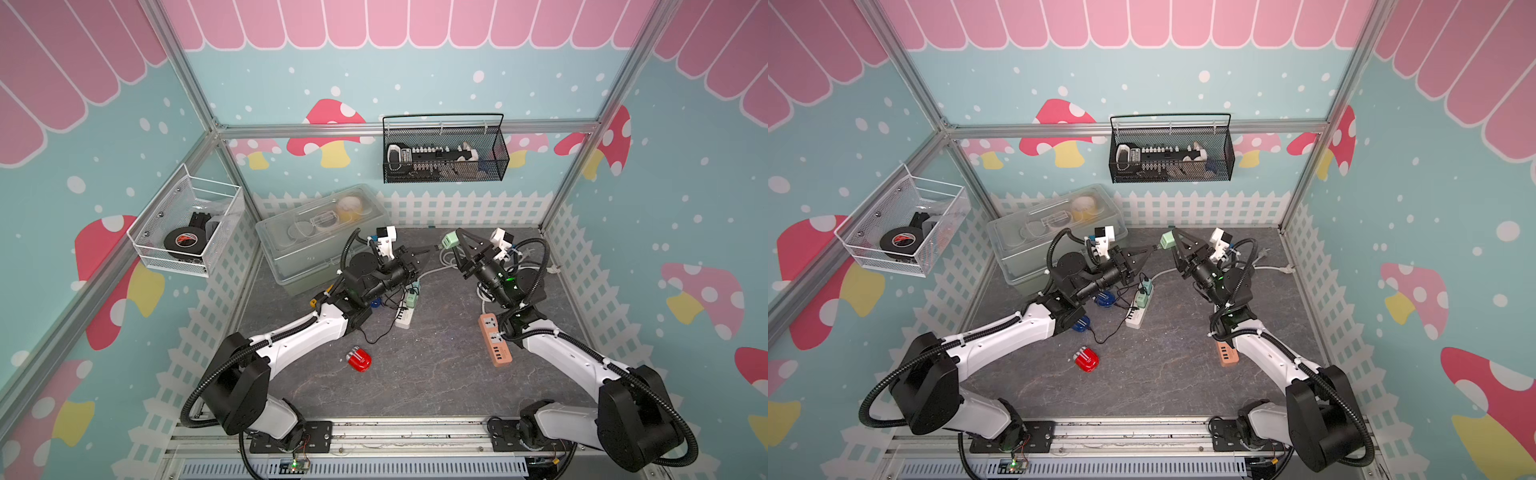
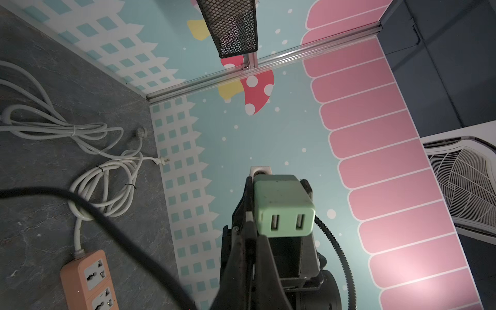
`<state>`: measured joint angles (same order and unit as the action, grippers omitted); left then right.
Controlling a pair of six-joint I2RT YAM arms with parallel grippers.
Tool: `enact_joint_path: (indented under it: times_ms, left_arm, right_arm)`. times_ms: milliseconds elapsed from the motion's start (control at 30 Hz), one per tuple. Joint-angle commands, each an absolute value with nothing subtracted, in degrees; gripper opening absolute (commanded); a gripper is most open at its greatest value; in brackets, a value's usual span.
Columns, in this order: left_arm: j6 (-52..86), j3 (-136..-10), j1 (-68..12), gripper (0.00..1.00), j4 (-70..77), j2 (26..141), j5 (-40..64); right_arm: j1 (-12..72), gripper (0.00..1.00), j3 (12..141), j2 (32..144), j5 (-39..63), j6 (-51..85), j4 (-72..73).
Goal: Charge the electric shaver
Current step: Insert the charging cable into the plug.
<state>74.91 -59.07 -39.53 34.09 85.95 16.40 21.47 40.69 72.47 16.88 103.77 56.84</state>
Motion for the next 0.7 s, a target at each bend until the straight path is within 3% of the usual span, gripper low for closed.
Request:
enact_joint_path:
  times_ms: [0,667]
  left_arm:
    - [75.47,-59.78,-39.77,0.0,34.81,84.56,15.31]
    - [77.23,-59.7,-39.8,0.0,35.09,86.57,16.97]
  right_arm:
    - [21.73,0.05,39.45,71.89,15.48,103.58,59.41]
    - [22.48,0.04,41.48,73.67,15.38,103.92,59.76]
